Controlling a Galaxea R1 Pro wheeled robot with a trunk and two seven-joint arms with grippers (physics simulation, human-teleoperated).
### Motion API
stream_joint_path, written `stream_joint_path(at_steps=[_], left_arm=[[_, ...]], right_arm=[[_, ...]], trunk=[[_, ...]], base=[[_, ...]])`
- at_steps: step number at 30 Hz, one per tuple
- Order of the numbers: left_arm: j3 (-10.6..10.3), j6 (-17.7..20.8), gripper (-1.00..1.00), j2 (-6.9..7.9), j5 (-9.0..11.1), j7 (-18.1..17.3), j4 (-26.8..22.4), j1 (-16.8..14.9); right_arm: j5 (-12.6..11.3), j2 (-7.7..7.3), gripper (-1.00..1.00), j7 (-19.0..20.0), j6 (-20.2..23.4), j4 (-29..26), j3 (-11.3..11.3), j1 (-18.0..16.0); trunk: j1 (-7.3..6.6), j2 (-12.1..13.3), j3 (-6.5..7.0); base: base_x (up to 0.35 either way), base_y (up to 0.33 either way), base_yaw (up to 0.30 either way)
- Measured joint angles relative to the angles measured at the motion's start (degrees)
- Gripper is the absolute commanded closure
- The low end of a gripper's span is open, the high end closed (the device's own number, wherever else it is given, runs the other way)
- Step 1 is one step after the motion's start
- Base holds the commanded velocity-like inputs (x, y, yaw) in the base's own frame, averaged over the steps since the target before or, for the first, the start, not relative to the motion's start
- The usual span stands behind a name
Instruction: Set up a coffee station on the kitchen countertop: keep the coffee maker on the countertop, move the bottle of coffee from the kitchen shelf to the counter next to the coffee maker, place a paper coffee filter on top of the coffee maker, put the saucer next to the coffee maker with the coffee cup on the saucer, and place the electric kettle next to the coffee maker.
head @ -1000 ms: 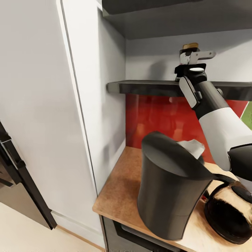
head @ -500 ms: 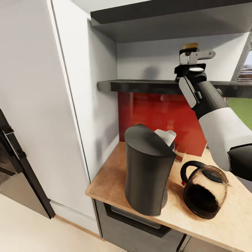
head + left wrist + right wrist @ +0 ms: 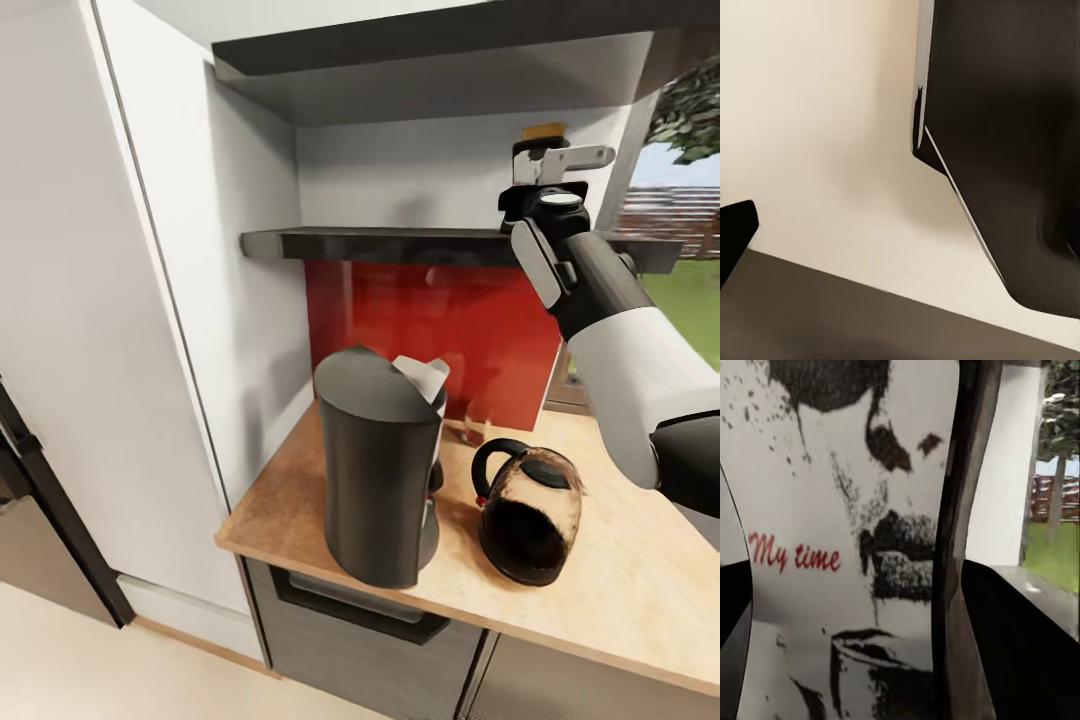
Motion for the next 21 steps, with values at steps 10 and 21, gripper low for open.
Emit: stream_joint_path(at_steps=[10,21], left_arm=[[-0.1,0.1,-1.00,-0.12,-0.1,0.0,0.0,0.0],[-0.1,0.1,-1.00,-0.09,-0.1,-0.1,0.0,0.0]], right_arm=[[0.0,0.01,1.00,0.0,0.0,0.0,0.0,0.0],[0.1,0.02,1.00,0.0,0.0,0.0,0.0,0.0]], trunk=[[-0.02,0.0,-0.01],[-0.02,0.0,0.00]], base=[[0.146,-0.100,-0.264],[0.185,-0.226,-0.259]])
